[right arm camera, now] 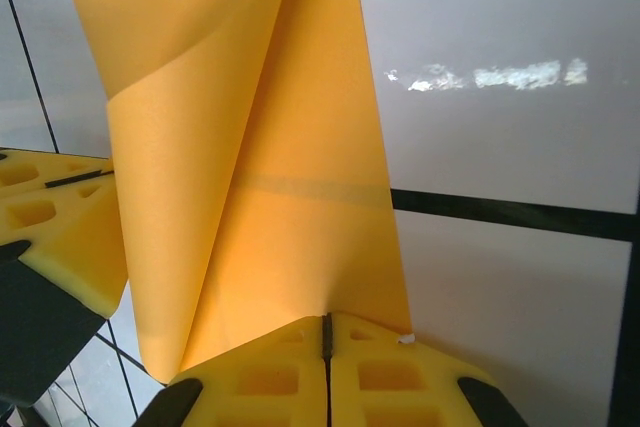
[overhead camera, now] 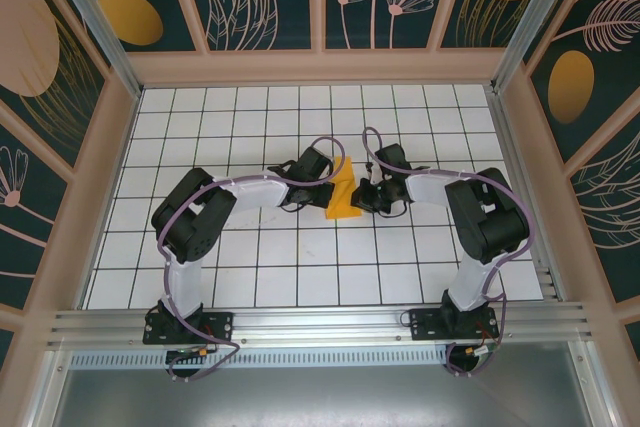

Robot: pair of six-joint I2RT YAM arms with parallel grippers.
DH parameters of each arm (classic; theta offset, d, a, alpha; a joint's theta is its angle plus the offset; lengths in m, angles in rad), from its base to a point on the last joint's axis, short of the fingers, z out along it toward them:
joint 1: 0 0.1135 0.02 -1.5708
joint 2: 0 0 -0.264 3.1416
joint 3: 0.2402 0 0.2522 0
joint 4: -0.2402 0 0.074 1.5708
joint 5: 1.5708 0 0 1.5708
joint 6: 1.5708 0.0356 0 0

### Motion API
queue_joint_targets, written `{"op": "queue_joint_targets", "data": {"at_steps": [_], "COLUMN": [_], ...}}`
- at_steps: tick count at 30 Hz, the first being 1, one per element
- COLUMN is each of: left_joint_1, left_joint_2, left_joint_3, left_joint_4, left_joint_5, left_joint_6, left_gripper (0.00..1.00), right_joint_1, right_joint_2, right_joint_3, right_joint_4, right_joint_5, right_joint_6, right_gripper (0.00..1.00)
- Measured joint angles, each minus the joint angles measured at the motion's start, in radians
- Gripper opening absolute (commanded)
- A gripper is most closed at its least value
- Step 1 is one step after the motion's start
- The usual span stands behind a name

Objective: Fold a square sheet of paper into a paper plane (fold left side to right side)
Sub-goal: Fold the triangle a second time at the center of the table.

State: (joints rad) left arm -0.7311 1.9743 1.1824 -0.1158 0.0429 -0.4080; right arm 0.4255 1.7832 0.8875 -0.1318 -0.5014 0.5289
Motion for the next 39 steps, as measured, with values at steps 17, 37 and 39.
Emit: {"op": "queue_joint_targets", "data": {"at_steps": [17, 37, 39], "left_joint_1": [0.0, 0.006, 0.006], "left_joint_2": [0.0, 0.001, 0.001], "left_joint_3": [0.0, -0.01, -0.01], "left_joint_4": [0.0, 0.016, 0.018], "left_joint_5": [-0.016, 0.001, 0.001], "left_joint_6": [0.0, -0.001, -0.001], "left_gripper": [0.0, 0.0, 0.0], "right_joint_1": [0.002, -0.017, -0.019], "right_joint_2": [0.0, -0.075, -0.081], "right_joint_3": [0.005, 0.004, 0.004], "right_joint_4": [-0.008, 0.017, 0.042], "right_joint_5": [0.005, -0.031, -0.043], "right_joint_6": [0.0, 0.008, 0.021], "right_gripper": [0.09, 0.13, 0.12]}}
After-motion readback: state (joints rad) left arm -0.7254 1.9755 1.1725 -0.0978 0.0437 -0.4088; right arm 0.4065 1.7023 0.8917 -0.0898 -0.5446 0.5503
